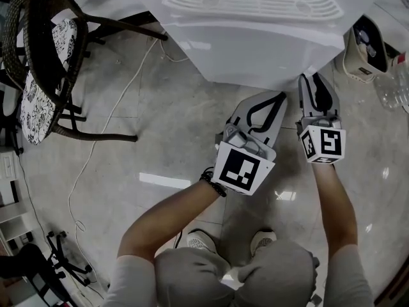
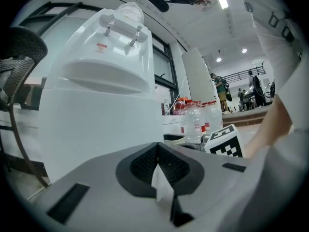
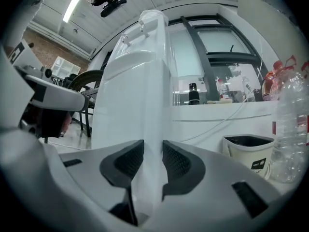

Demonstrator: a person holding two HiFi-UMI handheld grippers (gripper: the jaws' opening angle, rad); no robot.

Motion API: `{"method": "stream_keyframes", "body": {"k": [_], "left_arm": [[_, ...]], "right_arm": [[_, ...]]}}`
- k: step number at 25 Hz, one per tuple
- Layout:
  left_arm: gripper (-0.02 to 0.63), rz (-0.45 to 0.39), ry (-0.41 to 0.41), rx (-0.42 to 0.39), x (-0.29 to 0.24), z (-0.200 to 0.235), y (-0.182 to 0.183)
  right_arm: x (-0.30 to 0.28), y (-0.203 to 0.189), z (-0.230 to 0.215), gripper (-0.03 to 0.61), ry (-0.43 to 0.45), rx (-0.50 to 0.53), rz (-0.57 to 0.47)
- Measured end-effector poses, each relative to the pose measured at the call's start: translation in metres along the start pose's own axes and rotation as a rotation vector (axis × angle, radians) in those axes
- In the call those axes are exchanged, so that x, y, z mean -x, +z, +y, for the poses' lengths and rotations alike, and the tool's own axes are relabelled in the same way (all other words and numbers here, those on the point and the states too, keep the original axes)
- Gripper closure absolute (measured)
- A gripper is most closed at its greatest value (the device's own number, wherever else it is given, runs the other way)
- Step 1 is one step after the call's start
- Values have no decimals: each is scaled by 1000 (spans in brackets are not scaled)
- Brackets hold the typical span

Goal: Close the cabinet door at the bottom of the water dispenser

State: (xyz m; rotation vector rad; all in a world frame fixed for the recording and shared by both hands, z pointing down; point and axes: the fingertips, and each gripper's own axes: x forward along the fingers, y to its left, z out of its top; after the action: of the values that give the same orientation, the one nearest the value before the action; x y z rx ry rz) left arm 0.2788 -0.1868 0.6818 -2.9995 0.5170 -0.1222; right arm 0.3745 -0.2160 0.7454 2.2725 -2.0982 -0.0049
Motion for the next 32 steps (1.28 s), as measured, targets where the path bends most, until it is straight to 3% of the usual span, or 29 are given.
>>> {"method": "stream_keyframes", "body": {"k": [19,26,32], "left_arm": [[606,-16,22,-23,14,10,4],[606,-36,25,-18,29,14,8],[606,-29,44,-34,59,32,11]], "right_arm": [[-17,-1,-16,470,-32,-18,3],[20,7,6,541,24,-48,-23],[55,34,26,548,58,-69,-51]]}}
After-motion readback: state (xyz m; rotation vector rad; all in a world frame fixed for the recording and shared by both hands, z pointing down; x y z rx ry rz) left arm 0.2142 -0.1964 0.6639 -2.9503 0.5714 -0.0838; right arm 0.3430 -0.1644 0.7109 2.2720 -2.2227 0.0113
